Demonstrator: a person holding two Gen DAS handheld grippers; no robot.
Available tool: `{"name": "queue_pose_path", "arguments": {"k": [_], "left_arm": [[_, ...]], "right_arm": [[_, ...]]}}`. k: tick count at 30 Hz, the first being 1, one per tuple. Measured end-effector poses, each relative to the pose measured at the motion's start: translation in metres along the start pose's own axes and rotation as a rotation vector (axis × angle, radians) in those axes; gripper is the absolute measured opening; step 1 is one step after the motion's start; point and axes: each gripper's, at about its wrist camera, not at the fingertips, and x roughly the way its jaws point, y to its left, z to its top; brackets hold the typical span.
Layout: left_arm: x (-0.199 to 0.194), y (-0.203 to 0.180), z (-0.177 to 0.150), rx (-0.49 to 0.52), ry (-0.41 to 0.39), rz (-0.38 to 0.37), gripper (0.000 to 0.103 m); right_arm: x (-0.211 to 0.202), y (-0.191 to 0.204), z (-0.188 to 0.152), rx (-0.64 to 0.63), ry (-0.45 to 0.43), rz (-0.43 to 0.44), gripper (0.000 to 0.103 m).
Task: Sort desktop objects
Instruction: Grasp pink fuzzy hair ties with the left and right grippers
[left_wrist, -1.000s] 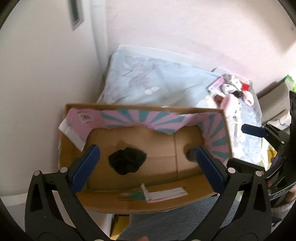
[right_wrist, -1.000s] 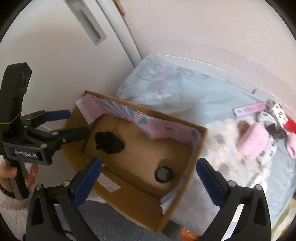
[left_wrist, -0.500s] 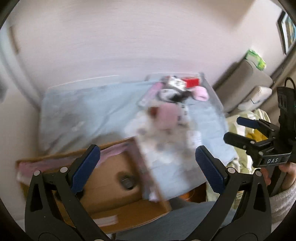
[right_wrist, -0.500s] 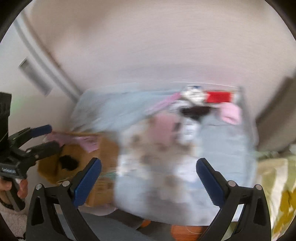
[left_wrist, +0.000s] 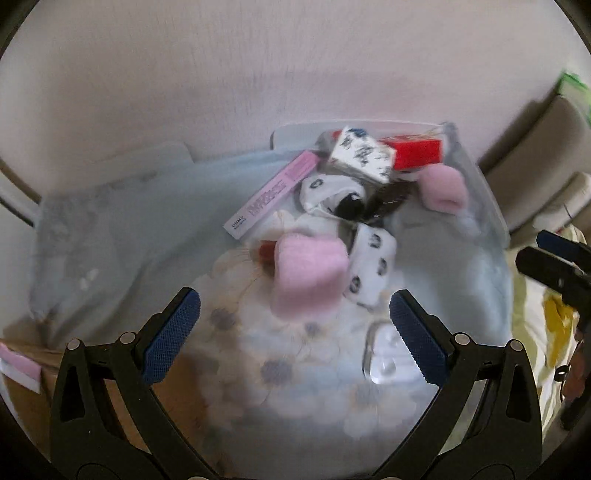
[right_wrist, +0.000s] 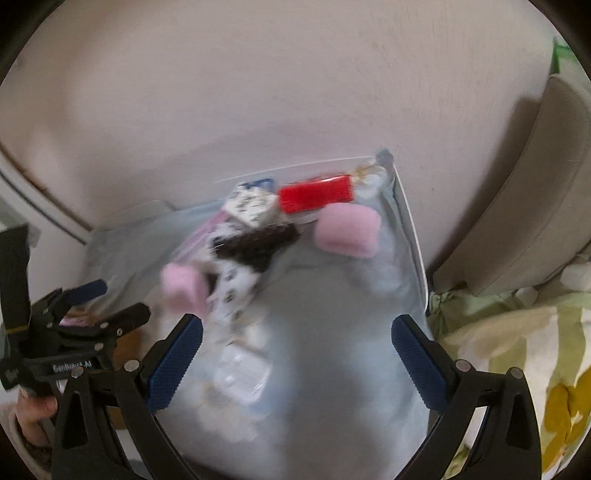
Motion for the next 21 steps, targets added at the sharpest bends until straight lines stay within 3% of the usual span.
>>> {"name": "queue_pose_path", "arguments": {"k": [7, 14, 18, 19, 20, 21], "left_arm": [[0.046, 0.011, -0.002, -0.097, 0.045, 0.02, 0.103], [0.066, 0.012, -0.004, -0.113, 0.034, 0.052, 0.099], [0.073, 0.008, -0.009, -0.098, 0.036, 0.042, 0.072], [0.073, 0.006, -0.01, -0.092, 0.035, 0.046, 0.06], [0.073, 0.005, -0.011, -0.086, 0.036, 0.048, 0.053], [0.073, 0.004, -0.012, -0.084, 0.038, 0.048, 0.044]], "right_arm": [[0.061, -0.019, 0.03, -0.079, 0.016, -0.018, 0.102], [0.099, -0.033, 0.04, -0.108, 0.045, -0.031, 0.102], [0.1, -0.022, 0.044, -0.184, 0.037, -0.059, 0.09], [0.1, -0.018, 0.045, -0.207, 0.032, -0.089, 0.082], [0.1, -0.015, 0.045, -0.229, 0.032, -0.11, 0.066], [0.099, -0.014, 0.046, -0.243, 0.031, -0.132, 0.064]]}}
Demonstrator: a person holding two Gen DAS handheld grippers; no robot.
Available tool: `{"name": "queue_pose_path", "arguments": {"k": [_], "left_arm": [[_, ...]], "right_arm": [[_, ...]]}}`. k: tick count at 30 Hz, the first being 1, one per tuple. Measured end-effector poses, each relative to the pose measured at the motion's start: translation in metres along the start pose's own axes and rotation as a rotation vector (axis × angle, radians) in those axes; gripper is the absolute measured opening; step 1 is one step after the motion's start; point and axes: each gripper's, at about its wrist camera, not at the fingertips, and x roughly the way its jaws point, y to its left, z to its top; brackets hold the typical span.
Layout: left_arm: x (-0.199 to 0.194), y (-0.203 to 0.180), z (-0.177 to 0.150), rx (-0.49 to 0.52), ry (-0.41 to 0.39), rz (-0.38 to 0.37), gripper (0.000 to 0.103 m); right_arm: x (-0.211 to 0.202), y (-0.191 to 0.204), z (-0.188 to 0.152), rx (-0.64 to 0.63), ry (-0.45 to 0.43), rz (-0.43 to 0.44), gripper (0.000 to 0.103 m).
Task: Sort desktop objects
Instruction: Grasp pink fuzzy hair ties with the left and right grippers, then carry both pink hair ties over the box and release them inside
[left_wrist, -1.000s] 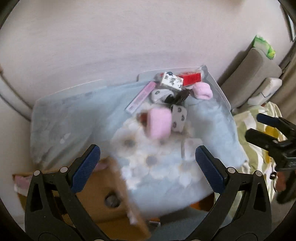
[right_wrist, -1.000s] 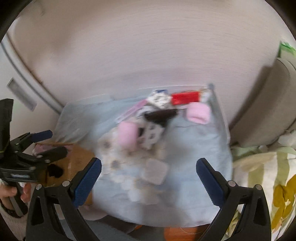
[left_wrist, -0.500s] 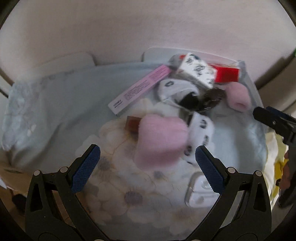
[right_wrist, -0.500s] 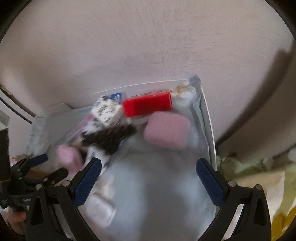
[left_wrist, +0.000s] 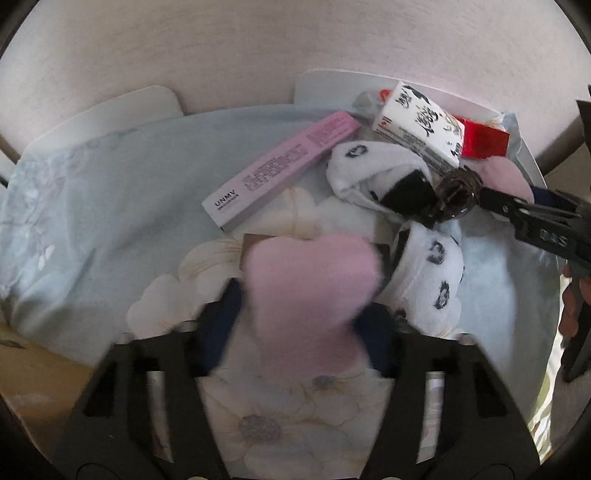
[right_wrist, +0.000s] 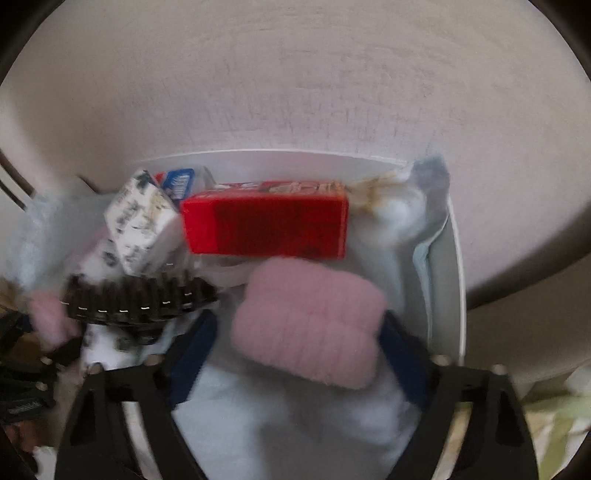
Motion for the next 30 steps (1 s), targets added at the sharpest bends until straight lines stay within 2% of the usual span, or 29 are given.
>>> {"name": "queue_pose_path", "arguments": {"k": [1, 8, 14, 22, 24, 28, 30], "left_arm": [[-0.001, -0.001, -0.001, 0.001, -0.003, 0.004, 0.043], [-0.019, 0.0, -0.005, -0.003, -0.047, 0.003, 0.04], [-0.04, -0.001, -0.01, 0.002, -0.058, -0.013, 0.04], [-0.071, -0.003, -0.003, -0.007, -0.057, -0.106, 0.04], [-0.089, -0.003, -0.004, 0.004, -0.077, -0.13, 0.04], [-0.132, 0.002, -0.008, 0.045, -0.141, -0.126, 0.04], [-0.156, 0.011, -0.009, 0.053, -0.168, -0.131, 0.04]], "right_arm": [[-0.004, 0.0, 0.001, -0.001, -0.008, 0.001, 0.062], [-0.047, 0.003, 0.002, -0.02, -0.068, 0.011, 0.031], [-0.082, 0.008, -0.005, 0.012, -0.071, 0.037, 0.027], [-0.153, 0.017, -0.024, 0.057, -0.098, 0.044, 0.027], [-0.173, 0.016, -0.027, 0.063, -0.115, 0.042, 0.027], [-0.231, 0.033, -0.039, 0.05, -0.167, 0.038, 0.027], [-0.245, 0.021, -0.026, 0.04, -0.191, 0.04, 0.027]]}}
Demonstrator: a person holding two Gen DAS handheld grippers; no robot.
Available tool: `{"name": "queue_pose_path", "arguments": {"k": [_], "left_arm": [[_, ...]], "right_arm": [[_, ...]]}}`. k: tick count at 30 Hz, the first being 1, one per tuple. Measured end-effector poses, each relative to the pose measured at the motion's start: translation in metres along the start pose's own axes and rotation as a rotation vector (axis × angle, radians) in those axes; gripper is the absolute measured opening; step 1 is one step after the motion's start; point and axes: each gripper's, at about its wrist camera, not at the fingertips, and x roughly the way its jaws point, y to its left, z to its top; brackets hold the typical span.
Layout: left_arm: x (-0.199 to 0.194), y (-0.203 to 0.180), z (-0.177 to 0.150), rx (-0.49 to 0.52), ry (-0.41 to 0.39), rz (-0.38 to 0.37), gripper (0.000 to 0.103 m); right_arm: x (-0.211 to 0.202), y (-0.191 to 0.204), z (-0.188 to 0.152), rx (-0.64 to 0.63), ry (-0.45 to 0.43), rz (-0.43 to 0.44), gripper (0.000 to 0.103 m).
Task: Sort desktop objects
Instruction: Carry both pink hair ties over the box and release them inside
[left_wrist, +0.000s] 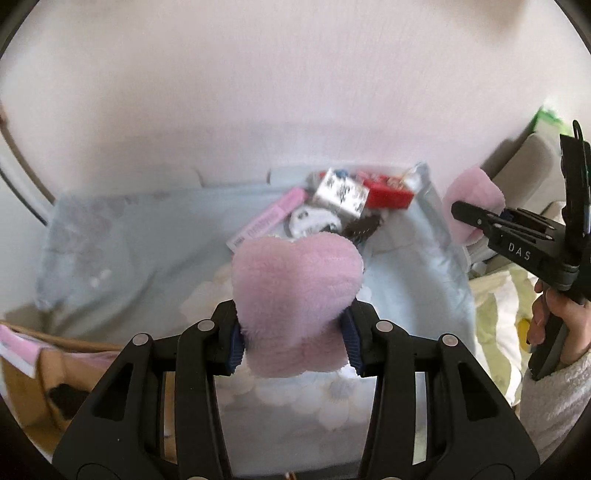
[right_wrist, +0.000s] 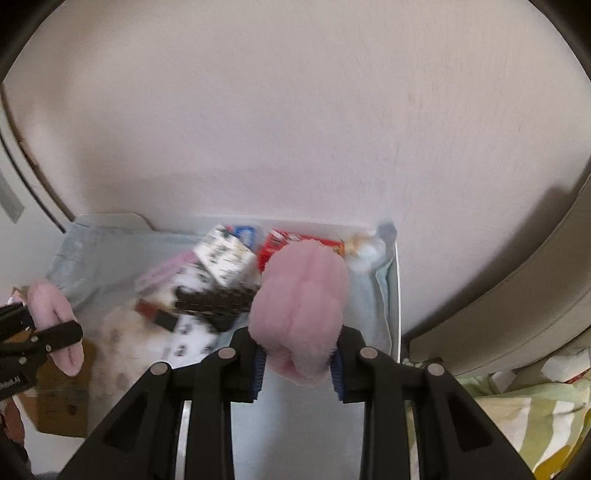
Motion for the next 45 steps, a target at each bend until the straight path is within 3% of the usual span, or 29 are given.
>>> {"name": "queue_pose_path", "arguments": {"k": [3, 7, 11, 15, 24, 28, 29, 31, 36, 42, 43, 44, 45], "left_arm": [[-0.042, 0.017, 0.003, 0.011, -0.043, 0.008, 0.04], [-0.085, 0.055, -0.002, -0.013, -0.072, 0.026, 0.04], [-0.114, 0.106, -0.015, -0.058, -0.076, 0.071, 0.04], [-0.133, 0.149, -0.035, -0.041, -0.077, 0.155, 0.04], [-0.14, 0.208, -0.07, -0.074, -0.02, 0.16, 0.04], [-0.126, 0.231, -0.086, -0.079, 0.041, 0.151, 0.04], [-0.121, 0.236, -0.09, -0.085, 0.055, 0.15, 0.04], [-0.108, 0.247, -0.098, -0.104, 0.089, 0.142, 0.04], [-0.083, 0.265, -0.117, -0.132, 0.146, 0.111, 0.04], [-0.073, 0.267, -0.125, -0.117, 0.174, 0.078, 0.04], [-0.071, 0.265, -0.125, -0.11, 0.177, 0.065, 0.043], [-0.07, 0.264, -0.124, -0.104, 0.182, 0.054, 0.046], [-0.069, 0.263, -0.123, -0.103, 0.193, 0.043, 0.063]], "right_arm": [[-0.039, 0.01, 0.005, -0.008, -0.039, 0.027, 0.027], [-0.092, 0.056, 0.011, -0.045, -0.076, 0.086, 0.027], [-0.116, 0.116, 0.016, -0.12, -0.097, 0.141, 0.027], [-0.126, 0.173, 0.011, -0.21, -0.074, 0.217, 0.027], [-0.084, 0.29, -0.027, -0.329, 0.079, 0.371, 0.027], [-0.034, 0.345, -0.041, -0.368, 0.155, 0.403, 0.027], [-0.006, 0.347, -0.044, -0.37, 0.175, 0.408, 0.027], [0.005, 0.36, -0.053, -0.369, 0.227, 0.426, 0.027], [0.019, 0.382, -0.066, -0.366, 0.294, 0.428, 0.027], [0.028, 0.379, -0.067, -0.353, 0.315, 0.407, 0.027], [0.031, 0.377, -0.066, -0.348, 0.317, 0.407, 0.028], [0.044, 0.376, -0.061, -0.341, 0.317, 0.401, 0.037], [0.057, 0.377, -0.06, -0.332, 0.323, 0.393, 0.045]]}}
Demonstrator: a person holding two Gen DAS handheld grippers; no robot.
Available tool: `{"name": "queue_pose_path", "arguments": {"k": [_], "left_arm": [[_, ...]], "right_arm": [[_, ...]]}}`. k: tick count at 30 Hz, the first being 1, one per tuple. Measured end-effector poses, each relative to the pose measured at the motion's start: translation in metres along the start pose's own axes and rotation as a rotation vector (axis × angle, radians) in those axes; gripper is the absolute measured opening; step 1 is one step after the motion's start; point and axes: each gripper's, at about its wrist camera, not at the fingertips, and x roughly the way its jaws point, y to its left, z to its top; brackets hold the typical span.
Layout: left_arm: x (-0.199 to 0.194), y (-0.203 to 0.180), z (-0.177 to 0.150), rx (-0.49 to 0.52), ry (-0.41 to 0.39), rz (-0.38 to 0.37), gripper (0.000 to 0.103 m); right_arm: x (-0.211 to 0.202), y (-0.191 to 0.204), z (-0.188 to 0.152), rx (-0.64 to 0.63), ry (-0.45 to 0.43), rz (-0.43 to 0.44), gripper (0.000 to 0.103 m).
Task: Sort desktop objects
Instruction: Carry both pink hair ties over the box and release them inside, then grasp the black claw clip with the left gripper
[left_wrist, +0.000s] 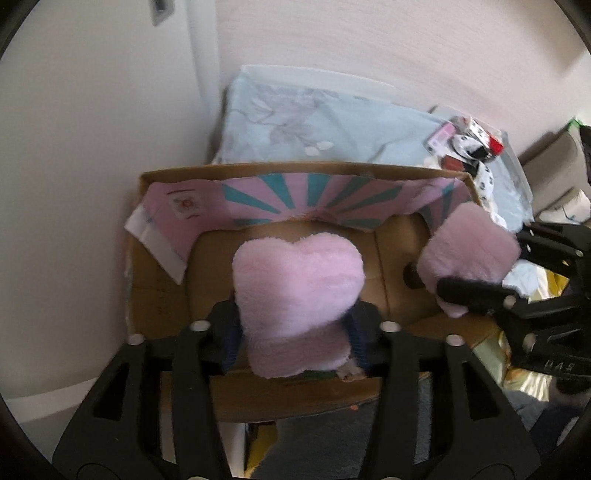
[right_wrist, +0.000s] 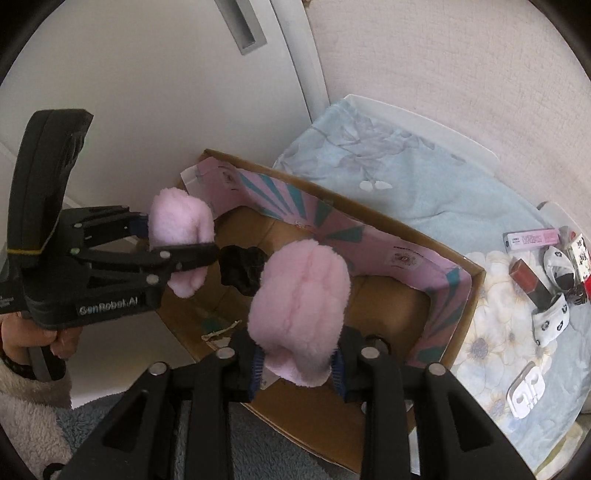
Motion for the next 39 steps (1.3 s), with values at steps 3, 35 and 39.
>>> {"name": "queue_pose_path", "arguments": {"k": [3, 35, 39], "left_arm": [[-0.003, -0.003, 0.002, 0.004, -0.014, 0.061, 0.103], [-0.047, -0.052, 0.037, 0.067, -0.145, -0.045, 0.103], [-0.051, -0.085, 0.049, 0.148, -0.16, -0.048, 0.103]], "right_arm": [[0.017, -0.007, 0.004, 0.021, 0.03, -0.027, 0.074], [-0.05, -0.066, -0.016, 0.162, -0.146, -0.023, 0.102], [-0.081, -0.098, -0.035, 0.234, -0.234, -0.1, 0.102]]}}
